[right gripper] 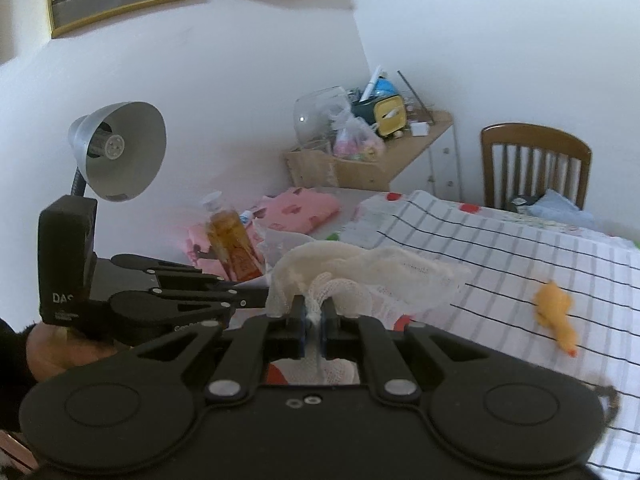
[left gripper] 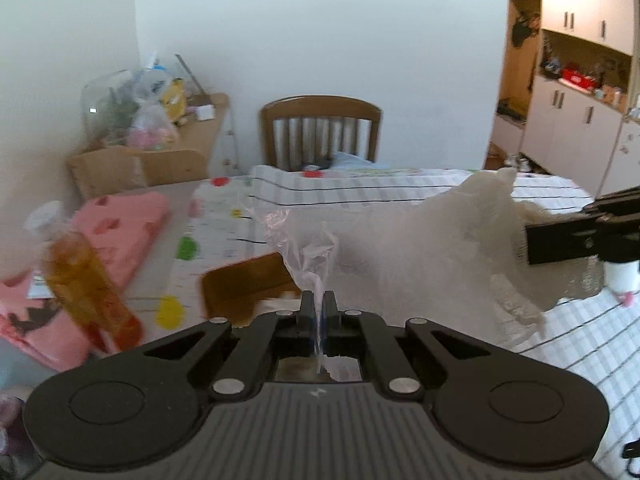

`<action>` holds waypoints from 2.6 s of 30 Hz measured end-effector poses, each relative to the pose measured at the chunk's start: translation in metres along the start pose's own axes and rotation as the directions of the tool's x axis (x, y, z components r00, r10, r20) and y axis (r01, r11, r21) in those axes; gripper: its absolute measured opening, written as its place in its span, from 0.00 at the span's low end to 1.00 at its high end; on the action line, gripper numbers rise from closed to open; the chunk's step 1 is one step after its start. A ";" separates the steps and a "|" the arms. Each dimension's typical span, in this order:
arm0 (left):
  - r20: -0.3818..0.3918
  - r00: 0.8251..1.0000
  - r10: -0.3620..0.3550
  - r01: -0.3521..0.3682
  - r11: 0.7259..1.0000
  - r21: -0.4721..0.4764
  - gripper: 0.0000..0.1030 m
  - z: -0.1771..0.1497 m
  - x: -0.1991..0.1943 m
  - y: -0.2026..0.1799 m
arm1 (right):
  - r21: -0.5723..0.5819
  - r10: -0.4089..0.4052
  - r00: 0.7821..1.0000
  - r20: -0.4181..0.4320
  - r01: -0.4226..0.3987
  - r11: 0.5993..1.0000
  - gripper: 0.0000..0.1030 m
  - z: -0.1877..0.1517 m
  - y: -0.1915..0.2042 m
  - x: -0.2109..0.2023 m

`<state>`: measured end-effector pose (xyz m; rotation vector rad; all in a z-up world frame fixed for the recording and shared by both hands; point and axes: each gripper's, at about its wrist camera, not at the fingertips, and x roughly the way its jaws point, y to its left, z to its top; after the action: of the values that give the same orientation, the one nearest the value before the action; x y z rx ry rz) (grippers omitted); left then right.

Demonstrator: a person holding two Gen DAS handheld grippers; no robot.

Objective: Organize soft objects
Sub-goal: 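Carry the clear plastic bag and white cloth over the red tin box, then open both grippers to drop the bag and cloth into the tin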

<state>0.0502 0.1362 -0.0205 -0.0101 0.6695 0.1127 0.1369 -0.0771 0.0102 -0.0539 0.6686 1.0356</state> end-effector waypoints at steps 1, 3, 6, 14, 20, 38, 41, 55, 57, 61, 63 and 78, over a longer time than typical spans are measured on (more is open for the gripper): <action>-0.005 1.000 0.014 -0.014 1.000 0.004 0.03 0.000 0.002 0.007 | 0.000 0.004 1.000 -0.002 -0.004 1.000 0.06 0.002 0.001 0.005; -0.011 0.999 0.042 -0.042 0.999 0.015 0.03 -0.001 0.008 0.018 | 0.002 0.008 1.000 -0.008 -0.008 1.000 0.06 0.005 0.004 0.018; -0.019 0.997 0.071 -0.070 0.997 0.024 0.03 0.000 0.018 0.032 | 0.029 0.018 1.000 -0.019 -0.018 0.999 0.06 0.007 0.002 0.038; -0.093 0.992 0.082 -0.072 0.991 0.109 0.03 0.001 0.062 0.034 | 0.052 0.002 0.999 -0.043 0.000 0.999 0.06 0.007 -0.005 0.092; -0.150 0.987 0.054 -0.025 0.982 0.187 0.03 -0.010 0.083 0.018 | 0.056 -0.048 0.988 -0.147 0.056 0.997 0.06 -0.016 -0.012 0.120; -0.256 0.966 -0.027 0.056 0.993 0.108 0.05 -0.017 0.108 0.019 | 0.010 -0.103 0.950 -0.294 0.111 0.994 0.20 -0.039 -0.015 0.144; -0.256 0.966 -0.029 0.059 0.992 0.110 0.05 -0.017 0.107 0.019 | 0.001 -0.110 0.949 -0.297 0.116 0.993 0.24 -0.039 -0.013 0.144; -0.197 0.980 -0.039 0.049 0.998 0.044 0.82 -0.011 0.088 0.025 | -0.060 -0.134 0.955 -0.264 0.122 0.991 0.47 -0.035 -0.005 0.128; -0.189 0.981 -0.037 0.046 0.998 0.040 0.82 -0.010 0.084 0.026 | -0.056 -0.135 0.956 -0.259 0.124 0.991 0.51 -0.034 -0.004 0.125; -0.165 0.986 -0.035 0.038 0.999 0.016 0.82 -0.008 0.070 0.029 | -0.063 -0.135 0.962 -0.239 0.124 0.990 0.57 -0.032 -0.001 0.116; -0.149 0.988 -0.033 0.035 0.999 0.009 0.82 -0.006 0.062 0.031 | -0.064 -0.134 0.965 -0.227 0.122 0.990 0.60 -0.031 0.000 0.110; 0.022 1.000 0.003 -0.004 0.999 0.037 0.82 0.011 -0.012 0.011 | -0.016 -0.110 0.990 -0.089 0.109 0.994 0.76 -0.019 0.005 0.035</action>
<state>0.0465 0.1461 -0.0036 0.0279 0.6494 0.1033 0.1353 -0.0541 -0.0224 -0.1461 0.7337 0.9347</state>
